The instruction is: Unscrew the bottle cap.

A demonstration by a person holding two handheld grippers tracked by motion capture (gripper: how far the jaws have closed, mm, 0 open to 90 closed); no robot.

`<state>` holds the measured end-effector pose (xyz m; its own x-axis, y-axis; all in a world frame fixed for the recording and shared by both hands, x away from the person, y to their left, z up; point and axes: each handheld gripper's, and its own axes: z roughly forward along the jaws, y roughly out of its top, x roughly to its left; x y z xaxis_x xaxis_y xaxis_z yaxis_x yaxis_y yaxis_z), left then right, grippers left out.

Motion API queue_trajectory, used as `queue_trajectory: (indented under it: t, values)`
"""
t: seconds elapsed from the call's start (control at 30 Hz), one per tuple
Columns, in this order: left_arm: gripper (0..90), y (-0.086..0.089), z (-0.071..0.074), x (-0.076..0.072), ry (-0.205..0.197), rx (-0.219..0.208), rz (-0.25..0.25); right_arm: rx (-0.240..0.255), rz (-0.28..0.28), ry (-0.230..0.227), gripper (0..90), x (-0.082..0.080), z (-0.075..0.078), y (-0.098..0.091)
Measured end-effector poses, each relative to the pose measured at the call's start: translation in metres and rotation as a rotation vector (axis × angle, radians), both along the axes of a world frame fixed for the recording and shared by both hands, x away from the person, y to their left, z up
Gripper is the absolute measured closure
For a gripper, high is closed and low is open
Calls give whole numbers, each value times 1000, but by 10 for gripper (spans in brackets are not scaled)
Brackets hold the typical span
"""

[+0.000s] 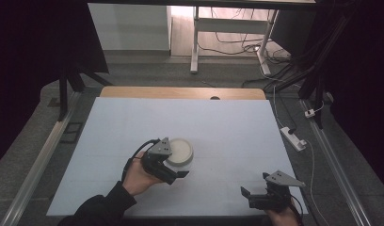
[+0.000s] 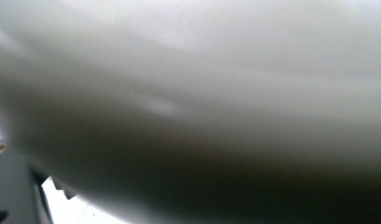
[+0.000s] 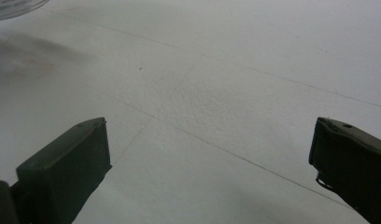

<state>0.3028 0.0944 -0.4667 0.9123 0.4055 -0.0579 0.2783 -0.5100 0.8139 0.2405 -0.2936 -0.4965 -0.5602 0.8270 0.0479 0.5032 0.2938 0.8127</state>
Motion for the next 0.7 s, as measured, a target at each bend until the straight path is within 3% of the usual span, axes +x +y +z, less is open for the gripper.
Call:
queue_trajectory:
  t: [0.3,0.43,0.7]
  values:
    - [71,-1,-1,0,0,10,-1,22,7,0,0,0,2,0]
    - [71,-1,-2,0,1,12,-2,41,19,-38,0,-2,10,3]
    - [71,0,-2,0,2,13,-1,74,142,-79,0,-1,25,27]
